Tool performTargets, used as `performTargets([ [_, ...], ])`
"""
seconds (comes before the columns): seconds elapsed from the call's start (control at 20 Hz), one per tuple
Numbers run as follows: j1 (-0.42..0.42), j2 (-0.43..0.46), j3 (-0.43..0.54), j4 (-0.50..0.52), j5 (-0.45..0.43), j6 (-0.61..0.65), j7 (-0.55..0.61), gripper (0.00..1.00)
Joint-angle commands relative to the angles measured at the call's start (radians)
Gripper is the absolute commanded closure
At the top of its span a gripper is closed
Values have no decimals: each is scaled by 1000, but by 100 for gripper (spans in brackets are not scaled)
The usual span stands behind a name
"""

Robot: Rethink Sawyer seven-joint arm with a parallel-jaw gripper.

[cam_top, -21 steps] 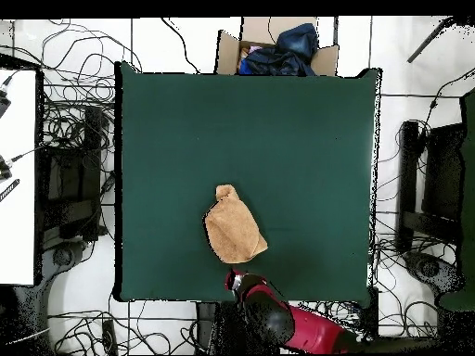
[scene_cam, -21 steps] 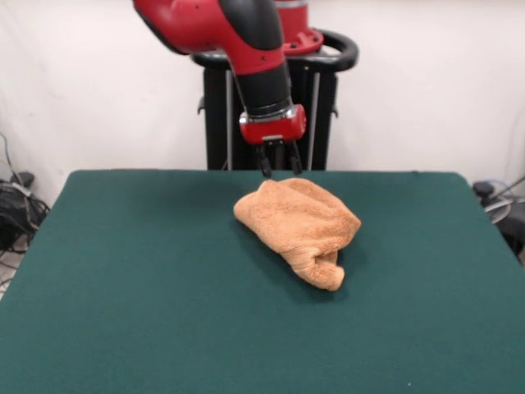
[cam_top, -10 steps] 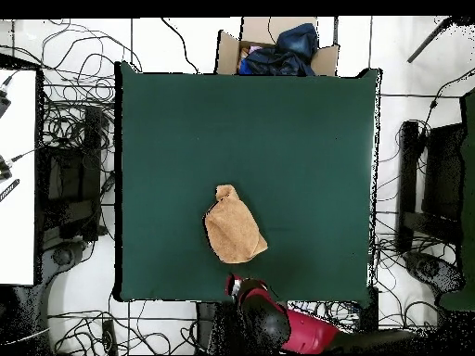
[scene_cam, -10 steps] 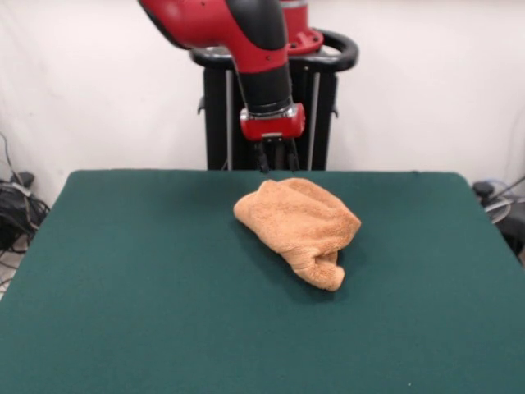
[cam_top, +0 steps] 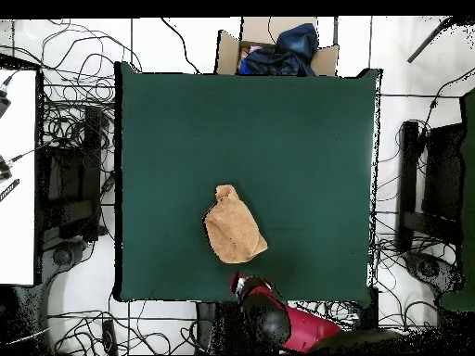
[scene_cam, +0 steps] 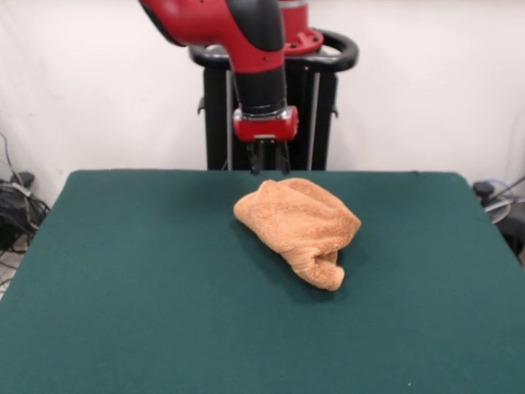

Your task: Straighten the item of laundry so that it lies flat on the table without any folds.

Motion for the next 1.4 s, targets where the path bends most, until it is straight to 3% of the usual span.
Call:
performTargets([
  [0.05, 39, 5, -26, -161, 54, 61, 147, 0],
  [1.4, 38, 24, -25, -175, 55, 76, 153, 0],
])
